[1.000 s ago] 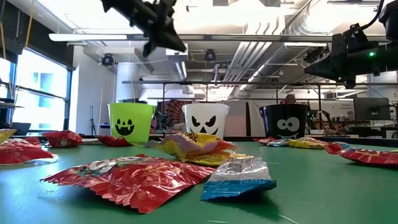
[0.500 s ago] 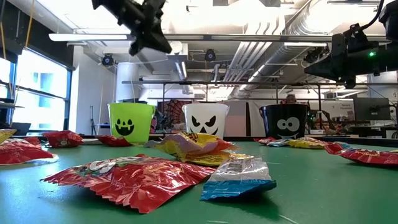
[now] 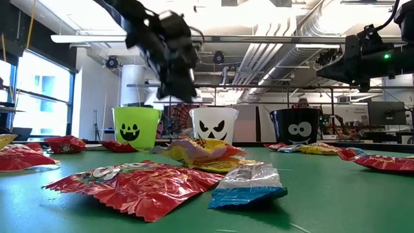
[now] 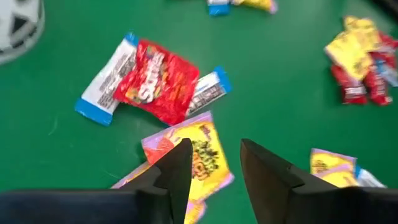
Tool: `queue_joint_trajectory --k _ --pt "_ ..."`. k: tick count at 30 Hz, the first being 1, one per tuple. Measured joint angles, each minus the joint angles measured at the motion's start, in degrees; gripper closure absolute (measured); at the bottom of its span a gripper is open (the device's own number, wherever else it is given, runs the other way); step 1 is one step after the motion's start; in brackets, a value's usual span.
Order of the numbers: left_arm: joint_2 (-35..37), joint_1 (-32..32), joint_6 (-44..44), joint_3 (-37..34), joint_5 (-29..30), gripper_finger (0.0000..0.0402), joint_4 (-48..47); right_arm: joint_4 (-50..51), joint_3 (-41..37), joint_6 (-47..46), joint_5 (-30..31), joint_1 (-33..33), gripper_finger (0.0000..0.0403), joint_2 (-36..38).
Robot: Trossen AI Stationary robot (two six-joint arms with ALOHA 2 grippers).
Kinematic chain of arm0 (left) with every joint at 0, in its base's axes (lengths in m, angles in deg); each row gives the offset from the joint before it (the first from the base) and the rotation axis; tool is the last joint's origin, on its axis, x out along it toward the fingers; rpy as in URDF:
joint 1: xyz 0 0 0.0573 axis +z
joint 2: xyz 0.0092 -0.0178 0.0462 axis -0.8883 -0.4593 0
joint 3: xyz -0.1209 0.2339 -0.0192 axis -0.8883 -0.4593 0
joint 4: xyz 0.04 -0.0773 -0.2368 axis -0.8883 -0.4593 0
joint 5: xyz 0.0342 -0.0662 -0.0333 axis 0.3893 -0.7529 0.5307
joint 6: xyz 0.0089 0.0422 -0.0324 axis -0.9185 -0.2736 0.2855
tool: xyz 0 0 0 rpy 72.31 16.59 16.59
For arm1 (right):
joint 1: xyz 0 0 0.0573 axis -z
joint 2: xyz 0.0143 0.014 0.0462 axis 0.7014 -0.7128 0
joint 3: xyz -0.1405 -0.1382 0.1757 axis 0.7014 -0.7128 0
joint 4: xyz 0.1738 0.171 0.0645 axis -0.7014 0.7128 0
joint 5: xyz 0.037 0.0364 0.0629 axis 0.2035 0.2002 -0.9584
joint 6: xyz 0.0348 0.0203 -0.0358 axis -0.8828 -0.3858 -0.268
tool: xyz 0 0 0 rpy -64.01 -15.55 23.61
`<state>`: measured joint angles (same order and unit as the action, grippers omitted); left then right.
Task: Sort candy by brand, put in halloween buckets
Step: Put the yellow candy into the green bucket
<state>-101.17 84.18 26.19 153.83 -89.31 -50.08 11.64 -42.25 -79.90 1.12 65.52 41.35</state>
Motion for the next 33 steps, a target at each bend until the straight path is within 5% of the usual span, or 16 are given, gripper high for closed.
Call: queue_joint_trajectory --k 15,33 --pt "-11.4 -0.2 3.2 0.0 4.2 0.0205 1.7 0.0 0.0 0.0 0.0 0.0 0.0403 0.0" --pt "-14.1 -0.3 1.9 0.1 4.0 0.0208 3.9 0.0 0.0 0.0 0.0 0.0 0.0403 0.0"
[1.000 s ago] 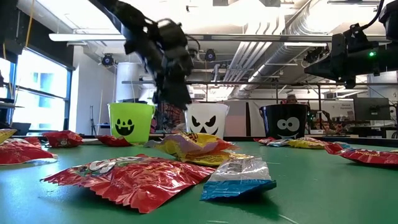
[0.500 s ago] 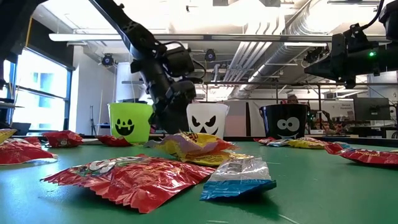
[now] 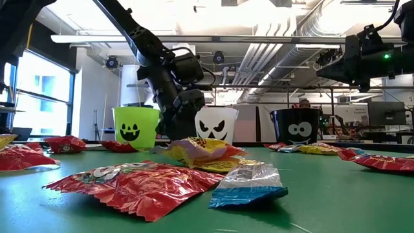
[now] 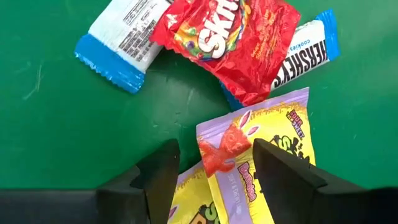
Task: Sort candy by brand, put in halloween buckets
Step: Put the yellow candy into the green bucket
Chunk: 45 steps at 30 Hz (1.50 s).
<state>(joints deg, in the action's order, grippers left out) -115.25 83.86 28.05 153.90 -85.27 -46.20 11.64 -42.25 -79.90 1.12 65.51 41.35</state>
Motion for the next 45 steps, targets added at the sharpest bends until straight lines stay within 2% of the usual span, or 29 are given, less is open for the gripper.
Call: queue_joint_trajectory --k 9,12,18,20,29,45 --pt "-1.0 -1.1 -1.9 0.0 0.6 0.0246 1.3 0.0 0.0 0.0 0.0 0.0 0.0403 0.0" --pt "-1.1 -1.6 -3.0 0.0 1.5 0.0280 1.5 0.0 0.0 0.0 0.0 0.0 0.0403 0.0" --pt "-1.2 -1.9 -5.2 0.0 2.7 0.0379 1.4 0.0 0.0 0.0 0.0 0.0 0.0403 0.0" --pt "-0.9 -1.9 -5.1 0.0 2.5 0.0395 1.2 0.0 0.0 0.0 0.0 0.0 0.0403 0.0" --pt "4.8 -1.9 -4.8 -0.2 2.4 0.0401 0.4 0.0 0.0 0.0 0.0 0.0 0.0403 0.0" --pt "20.1 -1.5 -3.8 -0.1 4.7 0.0401 0.3 0.0 0.0 0.0 0.0 0.0 0.0403 0.0"
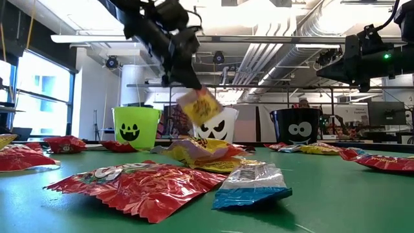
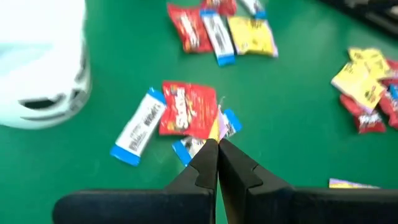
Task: Sort candy by brand, put in halloween buckets
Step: Put the yellow candy into the green bucket
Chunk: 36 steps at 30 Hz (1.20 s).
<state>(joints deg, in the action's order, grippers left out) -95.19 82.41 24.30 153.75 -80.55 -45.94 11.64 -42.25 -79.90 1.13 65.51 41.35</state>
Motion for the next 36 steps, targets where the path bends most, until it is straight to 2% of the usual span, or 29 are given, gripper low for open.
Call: queue_joint_trajectory --k 10,17,23,29,36 --pt "8.9 2.8 1.6 0.1 6.0 0.0401 -2.0 0.0 0.0 0.0 0.0 0.0 0.0403 0.0" --pt "15.6 9.4 4.0 0.1 12.1 0.0401 -8.6 0.0 0.0 0.0 0.0 0.0 0.0403 0.0" --pt "19.6 15.7 4.6 0.1 14.6 0.0401 -13.8 0.0 0.0 0.0 0.0 0.0 0.0403 0.0" --pt "19.8 21.8 3.1 0.1 16.1 0.0401 -17.9 0.0 0.0 0.0 0.0 0.0 0.0403 0.0" --pt "15.6 26.1 -1.3 0.1 14.6 0.0401 -18.6 0.0 0.0 0.0 0.0 0.0 0.0403 0.0"
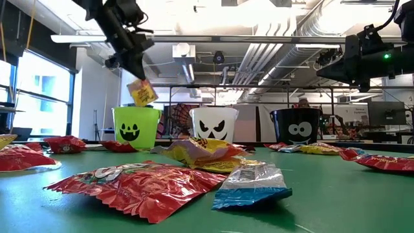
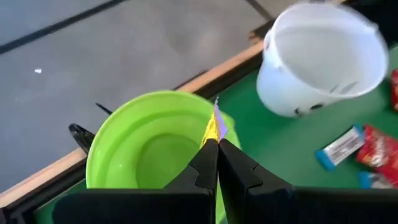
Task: Sort candy by brand, put in halloween buckets
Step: Put the yellow candy into the green bucket
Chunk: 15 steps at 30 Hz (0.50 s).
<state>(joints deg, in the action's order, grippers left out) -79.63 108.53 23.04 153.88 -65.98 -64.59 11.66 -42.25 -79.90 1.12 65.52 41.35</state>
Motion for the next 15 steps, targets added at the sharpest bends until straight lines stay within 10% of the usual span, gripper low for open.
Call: queue_joint_trajectory --k 15 --pt "-10.3 3.5 -7.8 0.0 1.4 0.0401 -3.6 0.0 0.0 0.0 0.0 0.0 0.0403 0.0"
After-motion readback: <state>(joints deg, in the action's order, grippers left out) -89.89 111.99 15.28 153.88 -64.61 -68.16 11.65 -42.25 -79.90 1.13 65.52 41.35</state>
